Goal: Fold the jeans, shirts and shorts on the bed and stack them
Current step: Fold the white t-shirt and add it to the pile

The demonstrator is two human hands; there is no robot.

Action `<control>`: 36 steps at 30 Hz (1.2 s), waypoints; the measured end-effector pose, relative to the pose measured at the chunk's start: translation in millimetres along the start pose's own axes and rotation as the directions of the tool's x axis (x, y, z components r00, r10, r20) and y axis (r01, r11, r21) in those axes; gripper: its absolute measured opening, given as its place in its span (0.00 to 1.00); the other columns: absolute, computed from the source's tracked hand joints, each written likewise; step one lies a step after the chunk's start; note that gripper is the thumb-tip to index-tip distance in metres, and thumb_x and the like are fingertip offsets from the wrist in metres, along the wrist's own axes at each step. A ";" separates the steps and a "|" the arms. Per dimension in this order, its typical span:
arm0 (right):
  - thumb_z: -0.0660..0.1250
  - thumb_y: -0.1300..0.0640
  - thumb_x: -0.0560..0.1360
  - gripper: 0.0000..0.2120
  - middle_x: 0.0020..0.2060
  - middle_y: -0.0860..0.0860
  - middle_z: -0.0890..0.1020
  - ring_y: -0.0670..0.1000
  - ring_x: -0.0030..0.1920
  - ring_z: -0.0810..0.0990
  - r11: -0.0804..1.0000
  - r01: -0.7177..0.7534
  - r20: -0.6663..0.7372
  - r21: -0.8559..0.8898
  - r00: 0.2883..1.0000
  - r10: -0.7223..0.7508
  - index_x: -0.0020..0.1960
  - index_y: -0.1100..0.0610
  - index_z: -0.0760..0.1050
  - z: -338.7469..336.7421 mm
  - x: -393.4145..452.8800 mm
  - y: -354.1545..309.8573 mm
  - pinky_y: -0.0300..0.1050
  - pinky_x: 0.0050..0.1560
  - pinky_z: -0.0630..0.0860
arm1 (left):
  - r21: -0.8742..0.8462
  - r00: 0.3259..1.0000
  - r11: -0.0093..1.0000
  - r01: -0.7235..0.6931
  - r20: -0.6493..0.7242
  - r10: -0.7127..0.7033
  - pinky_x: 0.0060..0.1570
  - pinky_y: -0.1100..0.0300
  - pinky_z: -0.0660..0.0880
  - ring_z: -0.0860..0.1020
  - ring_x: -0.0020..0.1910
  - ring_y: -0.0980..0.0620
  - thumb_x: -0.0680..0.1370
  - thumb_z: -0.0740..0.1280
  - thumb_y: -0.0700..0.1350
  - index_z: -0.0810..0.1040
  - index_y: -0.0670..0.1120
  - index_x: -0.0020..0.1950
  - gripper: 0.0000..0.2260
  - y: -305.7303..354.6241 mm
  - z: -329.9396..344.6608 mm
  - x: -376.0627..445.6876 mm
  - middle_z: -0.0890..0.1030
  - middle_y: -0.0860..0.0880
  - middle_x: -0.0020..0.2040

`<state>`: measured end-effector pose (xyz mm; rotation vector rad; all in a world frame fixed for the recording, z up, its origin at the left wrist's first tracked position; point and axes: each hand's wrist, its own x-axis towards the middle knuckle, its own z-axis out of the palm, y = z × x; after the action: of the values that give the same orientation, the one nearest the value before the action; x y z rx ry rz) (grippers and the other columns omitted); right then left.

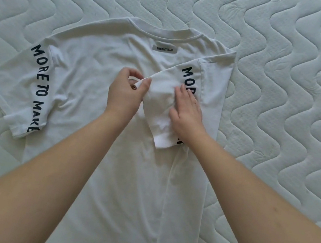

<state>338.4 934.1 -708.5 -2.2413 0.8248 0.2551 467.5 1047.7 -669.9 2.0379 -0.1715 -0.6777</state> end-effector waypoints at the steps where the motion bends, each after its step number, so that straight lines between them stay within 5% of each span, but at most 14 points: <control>1: 0.55 0.56 0.80 0.25 0.76 0.55 0.64 0.53 0.76 0.60 0.986 -0.009 -0.068 0.166 0.998 0.020 0.77 0.56 0.60 -4.4 0.4 0.6 0.48 0.75 0.55 | -0.047 0.999 0.998 0.049 0.020 -0.048 0.44 0.55 0.78 0.80 0.39 0.53 0.74 0.73 0.53 0.75 0.51 0.52 0.12 -2.9 1.7 -6.4 0.81 0.51 0.41; 3: 0.56 0.56 0.80 0.18 0.62 0.54 0.78 0.53 0.63 0.75 0.896 -0.053 -0.185 0.441 0.971 0.149 0.68 0.56 0.71 -15.2 -1.7 0.2 0.45 0.61 0.71 | -0.035 0.991 0.993 0.113 0.073 -0.111 0.46 0.52 0.79 0.80 0.41 0.54 0.72 0.76 0.51 0.77 0.49 0.52 0.13 -9.9 7.5 -17.1 0.82 0.51 0.43; 5: 0.57 0.56 0.80 0.13 0.53 0.48 0.82 0.47 0.53 0.79 0.777 -0.132 -0.166 0.615 0.942 0.291 0.62 0.52 0.75 -25.3 0.8 -0.9 0.41 0.48 0.77 | 0.036 0.997 0.999 0.041 0.066 -0.043 0.43 0.50 0.77 0.77 0.37 0.54 0.73 0.75 0.46 0.78 0.49 0.47 0.07 -11.7 14.7 -24.5 0.81 0.49 0.39; 7: 0.57 0.56 0.81 0.09 0.46 0.48 0.82 0.46 0.43 0.80 0.658 -0.175 -0.108 0.732 0.924 0.366 0.55 0.52 0.76 -37.0 8.2 -1.9 0.39 0.39 0.77 | 0.126 0.985 0.977 -0.171 0.047 0.166 0.40 0.53 0.73 0.75 0.37 0.52 0.73 0.73 0.42 0.79 0.48 0.46 0.05 -3.0 23.4 -29.5 0.80 0.47 0.39; 10: 0.58 0.50 0.82 0.11 0.39 0.48 0.81 0.44 0.33 0.79 0.538 -0.216 -0.041 0.815 0.904 0.426 0.49 0.53 0.76 -56.1 18.9 -0.8 0.38 0.35 0.75 | 0.298 0.849 0.795 -0.528 0.163 0.502 0.43 0.53 0.72 0.77 0.39 0.44 0.71 0.72 0.38 0.82 0.43 0.47 0.06 16.8 42.8 -41.5 0.81 0.45 0.41; 13: 0.61 0.41 0.80 0.15 0.42 0.46 0.80 0.44 0.39 0.79 0.623 -0.259 -0.076 0.738 0.886 0.458 0.50 0.52 0.77 -67.3 23.5 11.9 0.42 0.45 0.76 | 0.361 0.698 0.597 -0.716 0.365 0.616 0.44 0.47 0.74 0.79 0.41 0.40 0.70 0.71 0.38 0.83 0.42 0.47 0.07 24.7 62.5 -57.9 0.81 0.44 0.41; 17: 0.69 0.44 0.75 0.22 0.51 0.49 0.79 0.49 0.53 0.79 0.822 -0.329 -0.076 0.465 0.910 0.408 0.65 0.54 0.73 -69.4 24.0 26.9 0.46 0.59 0.74 | 0.295 0.545 0.496 -0.817 0.676 0.496 0.57 0.49 0.70 0.77 0.54 0.42 0.74 0.72 0.44 0.82 0.44 0.59 0.14 12.7 70.7 -66.0 0.82 0.45 0.54; 19: 0.70 0.47 0.75 0.20 0.48 0.49 0.79 0.51 0.53 0.79 0.878 -0.326 -0.095 0.349 0.920 0.380 0.64 0.53 0.74 -68.4 23.5 30.0 0.46 0.57 0.74 | 0.330 0.601 0.529 -0.782 0.626 0.497 0.57 0.49 0.70 0.77 0.57 0.42 0.72 0.75 0.45 0.82 0.45 0.59 0.16 1.9 63.3 -67.9 0.81 0.46 0.57; 21: 0.69 0.47 0.75 0.16 0.46 0.49 0.80 0.52 0.53 0.80 0.918 -0.317 -0.132 0.238 0.926 0.354 0.60 0.53 0.76 -66.4 23.3 34.1 0.45 0.51 0.73 | 0.415 0.736 0.612 -0.673 0.460 0.498 0.54 0.46 0.73 0.78 0.54 0.39 0.70 0.77 0.45 0.82 0.44 0.59 0.19 -10.3 53.9 -68.2 0.79 0.43 0.56; 25: 0.69 0.39 0.73 0.22 0.46 0.46 0.77 0.51 0.49 0.77 0.939 -0.332 -0.058 0.091 0.939 0.338 0.58 0.53 0.73 -64.0 19.1 38.6 0.48 0.49 0.73 | 0.406 0.903 0.827 -0.389 0.347 0.254 0.58 0.51 0.73 0.75 0.55 0.45 0.71 0.77 0.48 0.74 0.45 0.67 0.26 -31.2 42.6 -67.3 0.74 0.45 0.57; 29: 0.70 0.41 0.73 0.18 0.46 0.49 0.79 0.53 0.47 0.78 0.939 -0.343 0.030 -0.037 0.938 0.344 0.52 0.54 0.74 -64.9 13.8 44.8 0.51 0.50 0.77 | 0.329 0.935 0.904 -0.274 0.309 0.171 0.46 0.63 0.68 0.75 0.48 0.50 0.74 0.74 0.44 0.74 0.48 0.65 0.21 -37.7 41.9 -71.2 0.73 0.52 0.48; 32: 0.67 0.45 0.77 0.13 0.40 0.51 0.81 0.53 0.39 0.79 0.931 -0.328 0.008 0.162 0.943 0.331 0.45 0.55 0.77 -64.3 9.0 47.7 0.45 0.37 0.73 | 0.349 0.904 0.842 -0.412 0.275 0.328 0.45 0.59 0.70 0.76 0.47 0.45 0.73 0.74 0.40 0.77 0.43 0.62 0.18 -37.2 42.0 -81.8 0.76 0.47 0.49; 36: 0.63 0.45 0.79 0.15 0.41 0.49 0.80 0.52 0.44 0.77 0.939 -0.305 -0.061 0.157 0.946 0.318 0.47 0.55 0.79 -62.0 6.8 49.7 0.43 0.42 0.67 | 0.403 0.850 0.749 -0.527 0.233 0.473 0.42 0.54 0.74 0.77 0.41 0.42 0.72 0.72 0.41 0.81 0.39 0.55 0.13 -42.1 42.9 -96.9 0.76 0.42 0.44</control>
<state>308.8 861.3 -694.8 -1.9907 1.2085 0.2387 357.6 1075.1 -683.5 2.2425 -1.0001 -0.4310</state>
